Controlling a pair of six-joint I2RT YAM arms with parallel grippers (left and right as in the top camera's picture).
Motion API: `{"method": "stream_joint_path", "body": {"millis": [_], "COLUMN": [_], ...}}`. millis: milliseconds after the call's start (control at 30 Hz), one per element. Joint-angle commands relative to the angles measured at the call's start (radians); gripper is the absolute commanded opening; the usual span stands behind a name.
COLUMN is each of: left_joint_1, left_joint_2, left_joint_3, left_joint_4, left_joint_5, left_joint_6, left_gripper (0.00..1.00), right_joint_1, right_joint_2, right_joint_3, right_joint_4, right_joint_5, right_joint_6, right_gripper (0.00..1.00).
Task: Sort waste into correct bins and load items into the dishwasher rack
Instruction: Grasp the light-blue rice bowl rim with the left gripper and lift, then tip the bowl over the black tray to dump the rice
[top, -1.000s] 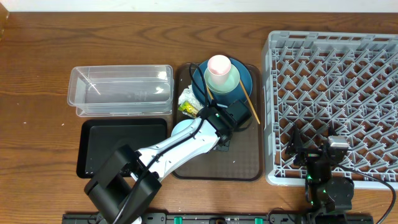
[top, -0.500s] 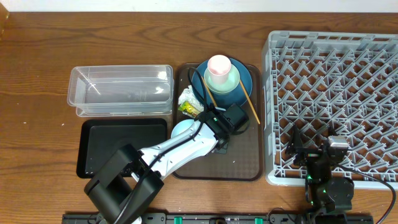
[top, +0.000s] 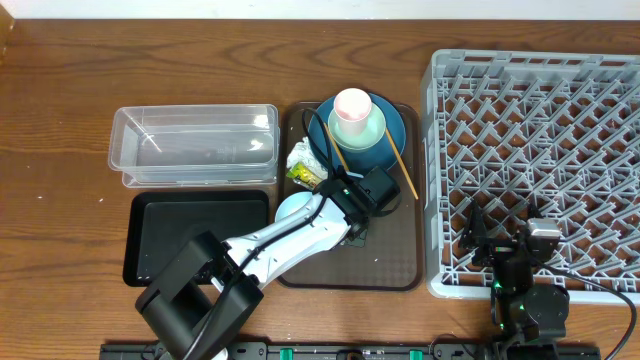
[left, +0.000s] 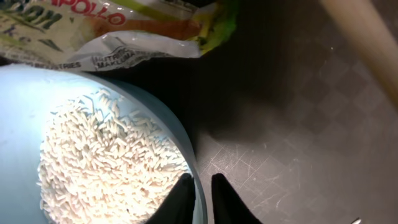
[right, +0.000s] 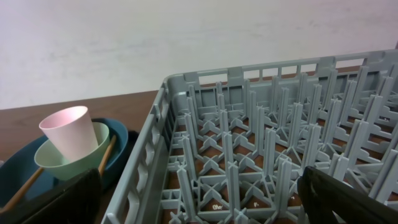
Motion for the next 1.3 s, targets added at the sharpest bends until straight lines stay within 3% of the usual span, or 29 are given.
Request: {"method": "stream_joint_path", "body": {"millis": [0, 567, 1033, 1267], "left_joint_1": [-0.001, 0.0, 0.006, 0.105], "left_joint_2": [0.01, -0.043, -0.395, -0.542], "left_joint_3": [-0.011, -0.005, -0.005, -0.005], "left_joint_4": [0.0, -0.043, -0.175, -0.27], "left_joint_5": [-0.021, -0.024, 0.003, 0.04], "left_joint_6": [-0.002, 0.01, 0.01, 0.042], "left_gripper": [0.11, 0.06, 0.06, 0.07], "right_joint_1": [0.011, 0.011, 0.011, 0.011], "right_joint_2": [-0.002, -0.002, -0.002, -0.002], "right_joint_3": [-0.003, -0.003, -0.003, -0.003], "right_joint_4": [-0.002, -0.002, -0.002, -0.002], "right_joint_5": [0.01, 0.01, 0.01, 0.01], "right_joint_6": [0.01, 0.01, 0.01, 0.01], "right_gripper": [0.99, 0.99, 0.99, 0.99]}}
